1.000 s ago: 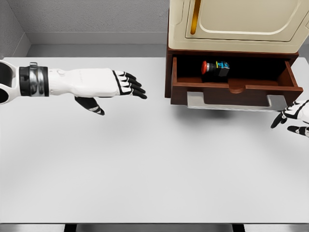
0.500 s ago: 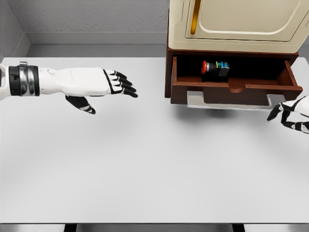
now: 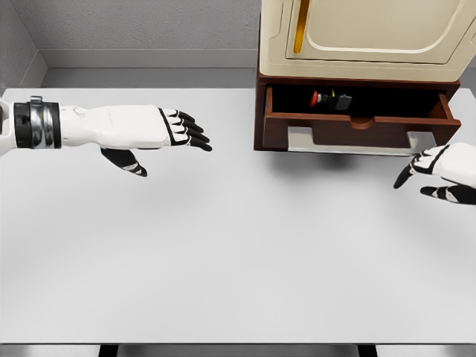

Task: Put the switch into the drawer with left arm, and close the drawer with right arm

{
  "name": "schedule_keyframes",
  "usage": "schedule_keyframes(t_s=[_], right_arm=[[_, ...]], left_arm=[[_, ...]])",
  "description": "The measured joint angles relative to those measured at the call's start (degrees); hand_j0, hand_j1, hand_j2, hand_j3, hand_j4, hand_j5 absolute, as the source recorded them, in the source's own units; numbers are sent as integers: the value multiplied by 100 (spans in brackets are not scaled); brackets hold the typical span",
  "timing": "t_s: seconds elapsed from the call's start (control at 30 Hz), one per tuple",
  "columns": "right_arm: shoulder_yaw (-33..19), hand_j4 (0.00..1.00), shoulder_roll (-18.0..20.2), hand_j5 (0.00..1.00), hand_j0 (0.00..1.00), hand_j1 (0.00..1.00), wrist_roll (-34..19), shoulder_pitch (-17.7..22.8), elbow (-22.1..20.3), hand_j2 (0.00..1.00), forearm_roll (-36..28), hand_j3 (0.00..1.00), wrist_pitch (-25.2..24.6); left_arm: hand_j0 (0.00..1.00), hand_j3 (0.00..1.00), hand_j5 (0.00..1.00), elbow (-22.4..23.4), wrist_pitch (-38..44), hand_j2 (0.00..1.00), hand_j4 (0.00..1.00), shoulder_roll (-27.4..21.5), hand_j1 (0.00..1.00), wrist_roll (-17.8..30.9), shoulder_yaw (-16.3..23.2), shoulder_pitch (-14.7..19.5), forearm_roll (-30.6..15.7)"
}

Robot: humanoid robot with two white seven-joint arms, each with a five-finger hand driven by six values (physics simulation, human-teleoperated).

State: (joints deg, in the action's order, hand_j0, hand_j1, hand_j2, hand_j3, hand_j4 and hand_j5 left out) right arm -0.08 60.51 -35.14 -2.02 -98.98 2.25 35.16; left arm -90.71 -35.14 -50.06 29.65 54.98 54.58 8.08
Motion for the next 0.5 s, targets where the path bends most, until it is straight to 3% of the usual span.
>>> schedule_keyframes(t_s=[0.2, 0.43, 0.5], right_arm=[[342, 60, -41, 60, 60, 60, 0, -334, 117, 60, -40, 60, -1], [502, 60, -68, 60, 60, 60, 7, -563, 537, 60, -24, 60, -4], [591, 60, -88, 60, 60, 60, 10, -809, 606, 60, -22, 60, -5]], left_arm=[[100, 100, 100, -7, 0, 100, 100, 5, 100, 0, 0, 0, 0], [100, 100, 100, -8, 0, 100, 100, 12, 100, 0, 0, -9, 0], [100, 100, 100, -7, 0, 100, 100, 15, 100, 0, 0, -9, 0]])
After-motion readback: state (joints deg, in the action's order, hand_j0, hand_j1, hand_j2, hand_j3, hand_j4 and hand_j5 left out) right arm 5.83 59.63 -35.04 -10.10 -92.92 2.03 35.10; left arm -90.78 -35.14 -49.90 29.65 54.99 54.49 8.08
